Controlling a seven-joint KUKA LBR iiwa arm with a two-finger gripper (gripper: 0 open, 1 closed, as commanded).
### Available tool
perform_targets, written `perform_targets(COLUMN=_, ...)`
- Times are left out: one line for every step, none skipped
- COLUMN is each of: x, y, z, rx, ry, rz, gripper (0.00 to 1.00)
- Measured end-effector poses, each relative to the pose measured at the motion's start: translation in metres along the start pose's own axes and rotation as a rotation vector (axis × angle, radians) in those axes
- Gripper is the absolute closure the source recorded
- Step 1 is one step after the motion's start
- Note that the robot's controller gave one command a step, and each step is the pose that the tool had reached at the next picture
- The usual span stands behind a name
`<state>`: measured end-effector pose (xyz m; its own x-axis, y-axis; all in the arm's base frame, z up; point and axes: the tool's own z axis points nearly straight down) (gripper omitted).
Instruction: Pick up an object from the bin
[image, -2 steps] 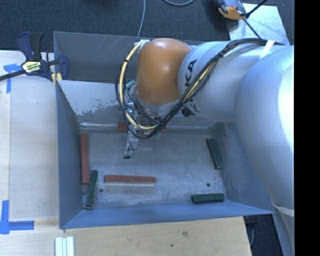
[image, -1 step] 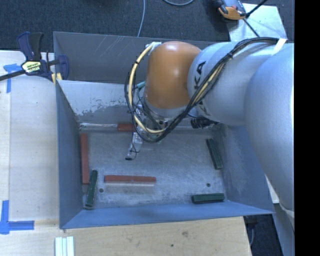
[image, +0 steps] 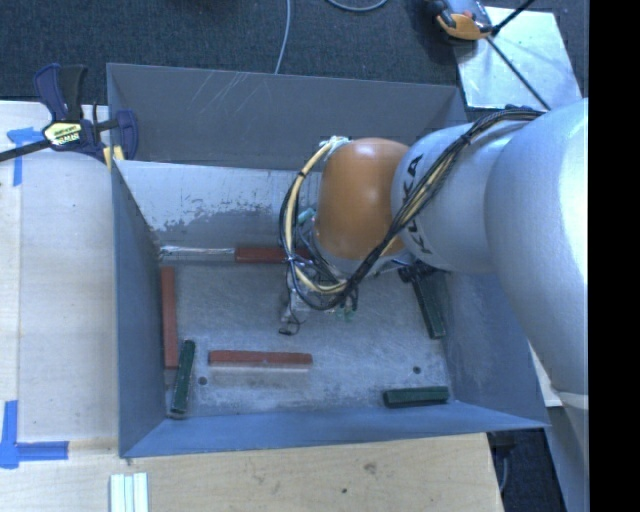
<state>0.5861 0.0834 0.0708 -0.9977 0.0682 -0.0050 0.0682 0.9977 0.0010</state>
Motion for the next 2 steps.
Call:
perform_targets(x=0.0, y=0.0, z=0.0, rx=0.0, ry=0.001, rz=0.0, gripper=0.0)
perform_targets(x=0.022, y=0.027, z=-0.017, rx=0.004, ry=0.007, rz=-0.067, gripper=0.0)
